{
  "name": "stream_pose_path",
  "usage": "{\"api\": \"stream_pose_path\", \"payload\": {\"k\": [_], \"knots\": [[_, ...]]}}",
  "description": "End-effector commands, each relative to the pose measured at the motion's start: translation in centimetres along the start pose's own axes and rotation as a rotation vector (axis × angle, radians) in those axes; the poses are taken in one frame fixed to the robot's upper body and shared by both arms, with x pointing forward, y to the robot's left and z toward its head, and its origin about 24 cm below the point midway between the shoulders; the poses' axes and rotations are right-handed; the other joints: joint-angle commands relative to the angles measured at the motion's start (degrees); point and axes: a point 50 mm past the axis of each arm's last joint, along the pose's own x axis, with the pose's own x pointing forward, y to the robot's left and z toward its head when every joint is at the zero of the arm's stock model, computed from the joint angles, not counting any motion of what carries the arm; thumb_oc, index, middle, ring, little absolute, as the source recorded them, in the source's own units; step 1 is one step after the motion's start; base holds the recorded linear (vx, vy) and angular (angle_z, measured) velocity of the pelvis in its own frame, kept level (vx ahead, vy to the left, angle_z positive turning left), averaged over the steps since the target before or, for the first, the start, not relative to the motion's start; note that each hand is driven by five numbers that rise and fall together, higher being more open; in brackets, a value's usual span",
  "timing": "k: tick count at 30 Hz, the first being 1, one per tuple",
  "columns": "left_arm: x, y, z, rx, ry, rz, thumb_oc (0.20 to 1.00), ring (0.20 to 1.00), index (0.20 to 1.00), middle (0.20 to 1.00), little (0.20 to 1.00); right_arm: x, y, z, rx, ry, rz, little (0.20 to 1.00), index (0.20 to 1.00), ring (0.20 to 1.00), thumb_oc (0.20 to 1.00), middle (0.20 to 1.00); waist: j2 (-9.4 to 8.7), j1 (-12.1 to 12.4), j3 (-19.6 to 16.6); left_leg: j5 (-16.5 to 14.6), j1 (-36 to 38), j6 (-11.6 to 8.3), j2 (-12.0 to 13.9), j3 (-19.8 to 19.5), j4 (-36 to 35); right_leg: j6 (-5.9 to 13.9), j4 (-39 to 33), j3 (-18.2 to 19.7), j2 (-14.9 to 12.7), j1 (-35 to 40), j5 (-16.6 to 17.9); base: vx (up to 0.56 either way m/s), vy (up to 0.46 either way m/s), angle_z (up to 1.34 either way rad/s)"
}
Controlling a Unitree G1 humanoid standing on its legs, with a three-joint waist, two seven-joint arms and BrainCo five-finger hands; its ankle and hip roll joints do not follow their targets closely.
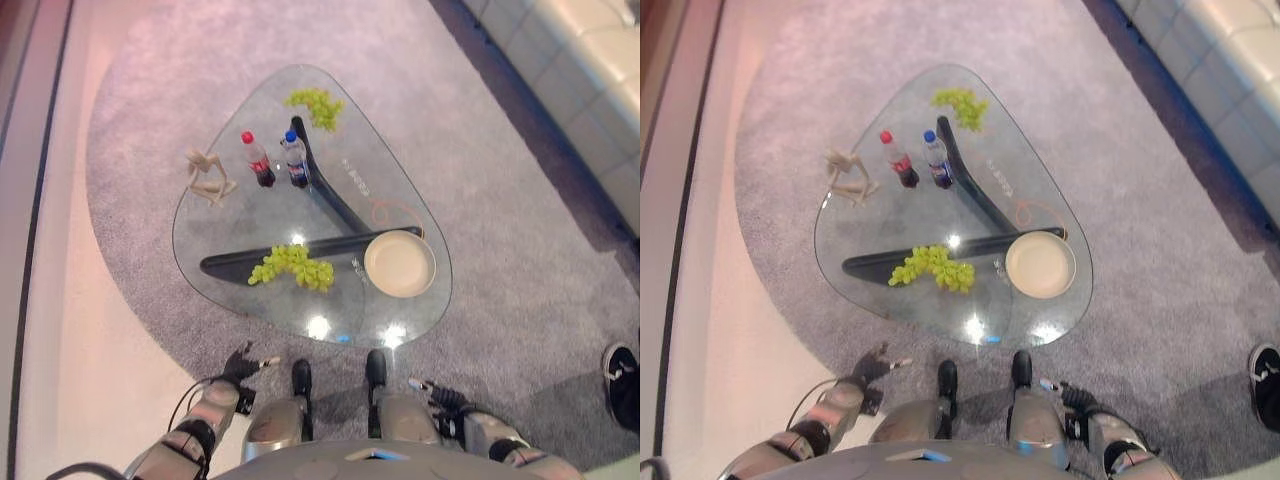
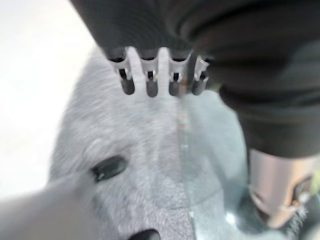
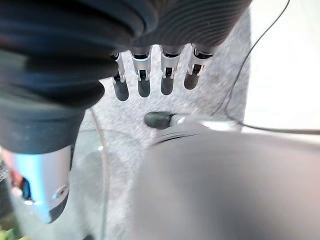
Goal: Pick up fruits into the plate
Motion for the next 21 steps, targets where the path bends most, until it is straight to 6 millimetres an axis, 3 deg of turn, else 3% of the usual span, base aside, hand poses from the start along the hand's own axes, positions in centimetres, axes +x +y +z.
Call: {"api": "stream_pose_path", "payload": {"k": [1,3,4,7,9,10,15,17,20,21], "knots": [[0.7,1.6,2.8,0.144,-0.094,0.086,1.000,1.000,1.000,1.000,1.000,0.1,0.6,1.9,0.002,-0.074,0.047,1.000,1.000,1.000,1.000,1.000,-0.83,-1.23,2.31,-4.14,-3.26,2.81,-3.27,0.92,6.68,0.07,9.73,0.32,-0.16,-4.50,-3.24,-0.08,0.062,-0.11],[0.8,2.3,4.6,0.172,-0.153,0.117,1.000,1.000,1.000,1.000,1.000,0.1,0.3,3.0,-0.004,-0.109,0.047,1.000,1.000,1.000,1.000,1.000,-0.24,-1.65,3.68,-3.85,-5.00,2.55,-3.39,0.66,7.81,-0.21,10.85,0.50,-0.09,-6.27,-3.36,-0.08,0.069,-0.07],[0.9,3.6,7.0,0.205,-0.226,0.161,1.000,1.000,1.000,1.000,1.000,-0.1,-0.1,4.2,-0.006,-0.147,0.042,1.000,1.000,1.000,1.000,1.000,0.51,-2.05,5.17,-3.50,-6.88,2.43,-3.60,0.41,8.88,-0.47,12.10,0.59,-0.03,-8.25,-3.60,-0.09,0.064,-0.14],[0.7,6.1,10.9,0.272,-0.341,0.260,1.000,1.000,1.000,1.000,1.000,-0.2,-0.4,6.0,0.005,-0.207,0.037,1.000,1.000,1.000,1.000,1.000,1.26,-2.53,7.46,-3.07,-10.15,2.21,-3.88,-0.03,10.73,-0.89,14.40,0.69,0.27,-11.77,-4.09,-0.09,0.031,-0.17],[0.6,6.6,11.5,0.285,-0.357,0.274,1.000,1.000,1.000,1.000,1.000,-0.3,-0.4,6.2,0.008,-0.216,0.036,1.000,1.000,1.000,1.000,1.000,1.32,-2.58,7.77,-3.01,-10.66,2.19,-3.91,-0.04,10.99,-0.95,14.78,0.74,0.32,-12.35,-4.16,-0.08,-0.003,-0.03],[0.2,8.4,13.6,0.332,-0.415,0.338,1.000,1.000,1.000,1.000,1.000,-0.4,-0.5,7.1,0.023,-0.248,0.036,1.000,1.000,1.000,1.000,1.000,1.31,-2.76,9.06,-2.77,-12.72,2.10,-3.98,-0.05,12.06,-1.08,16.09,0.81,0.44,-14.44,-4.27,-0.11,-0.029,-0.05],[-1.7,13.6,20.8,0.527,-0.522,0.570,1.000,1.000,1.000,1.000,1.000,-0.5,-0.2,8.5,0.068,-0.298,0.054,1.000,1.000,1.000,1.000,1.000,0.24,-3.19,10.04,-2.65,-20.24,2.21,-3.95,0.24,15.19,-0.99,19.84,1.13,0.74,-21.98,-4.38,-0.09,-0.069,-0.01],[-2.1,14.4,22.0,0.549,-0.531,0.609,1.000,1.000,1.000,1.000,1.000,-0.5,-0.1,8.6,0.071,-0.304,0.059,1.000,1.000,1.000,1.000,1.000,-0.04,-3.23,10.04,-2.66,-21.61,2.22,-3.91,0.35,15.77,-0.93,20.47,1.12,0.80,-23.27,-4.38,-0.05,-0.050,0.04],[-4.2,17.7,26.7,0.705,-0.534,0.830,1.000,1.000,1.000,1.000,1.000,-0.3,0.4,8.9,0.095,-0.318,0.078,1.000,1.000,1.000,1.000,1.000,-1.27,-3.61,10.04,-2.72,-26.70,2.25,-3.75,0.50,17.95,-0.65,23.07,1.04,1.17,-28.37,-4.32,-0.05,-0.086,-0.02],[-4.3,17.9,27.0,0.711,-0.529,0.842,1.000,1.000,1.000,1.000,1.000,-0.3,0.4,9.0,0.098,-0.320,0.078,1.000,1.000,1.000,1.000,1.000,-1.33,-3.65,10.04,-2.72,-27.11,2.20,-3.72,0.49,18.12,-0.65,23.26,1.03,1.18,-28.75,-4.34,-0.02,-0.035,0.03]]}}
